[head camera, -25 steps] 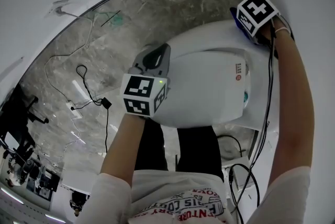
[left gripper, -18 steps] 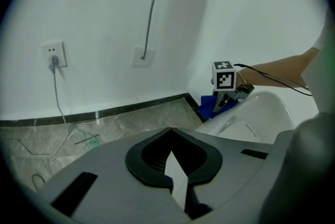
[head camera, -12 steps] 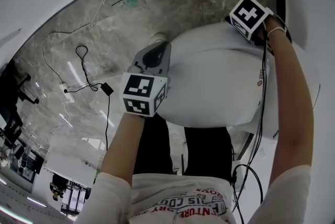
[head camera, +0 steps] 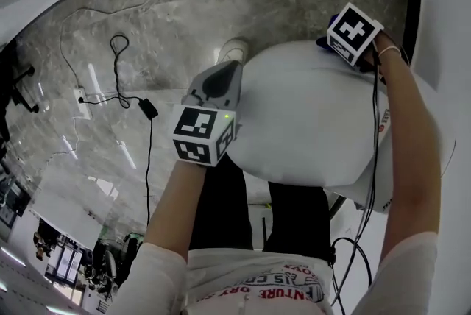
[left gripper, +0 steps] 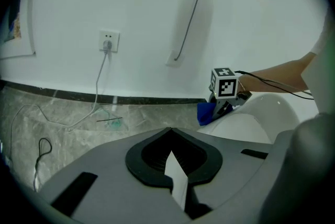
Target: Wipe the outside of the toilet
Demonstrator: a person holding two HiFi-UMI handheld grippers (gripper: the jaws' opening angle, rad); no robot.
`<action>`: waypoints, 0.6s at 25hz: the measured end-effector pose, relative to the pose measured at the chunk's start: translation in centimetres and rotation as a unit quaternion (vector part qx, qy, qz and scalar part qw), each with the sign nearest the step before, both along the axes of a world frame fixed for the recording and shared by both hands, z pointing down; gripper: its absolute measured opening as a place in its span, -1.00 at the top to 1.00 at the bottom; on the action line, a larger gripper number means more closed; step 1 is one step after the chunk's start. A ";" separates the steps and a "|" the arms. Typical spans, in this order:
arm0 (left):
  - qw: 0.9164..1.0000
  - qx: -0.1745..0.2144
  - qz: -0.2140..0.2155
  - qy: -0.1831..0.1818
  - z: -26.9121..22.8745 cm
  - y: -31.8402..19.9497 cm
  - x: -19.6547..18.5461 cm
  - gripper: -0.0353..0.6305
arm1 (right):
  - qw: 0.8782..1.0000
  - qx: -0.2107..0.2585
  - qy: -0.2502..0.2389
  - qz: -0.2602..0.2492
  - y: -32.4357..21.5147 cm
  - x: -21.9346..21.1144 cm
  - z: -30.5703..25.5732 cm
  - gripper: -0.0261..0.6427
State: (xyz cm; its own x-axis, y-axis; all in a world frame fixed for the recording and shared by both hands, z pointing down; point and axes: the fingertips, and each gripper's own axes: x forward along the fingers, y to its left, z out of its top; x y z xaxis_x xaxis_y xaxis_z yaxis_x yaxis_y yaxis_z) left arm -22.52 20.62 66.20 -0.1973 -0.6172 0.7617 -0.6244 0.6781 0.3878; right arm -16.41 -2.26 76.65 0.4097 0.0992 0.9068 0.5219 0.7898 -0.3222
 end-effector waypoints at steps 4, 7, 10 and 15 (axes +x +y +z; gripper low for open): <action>1.000 0.002 -0.030 -0.006 -1.0 2.7 1.2 0.87 | 0.999 -0.027 -0.032 -0.028 3.4 -0.9 -0.3 0.71; 0.999 -0.005 -0.049 -0.016 -1.6 5.1 1.8 0.87 | 0.997 -0.057 -0.047 -0.029 6.7 -1.5 -0.5 0.71; 0.998 -0.006 -0.067 -0.015 -1.8 7.2 2.1 0.87 | 0.996 -0.071 -0.048 -0.029 9.2 -2.1 -0.7 0.71; 0.997 -0.004 -0.074 0.006 -1.6 10.5 2.8 0.88 | 0.996 -0.066 -0.034 -0.039 12.8 -2.5 -1.0 0.71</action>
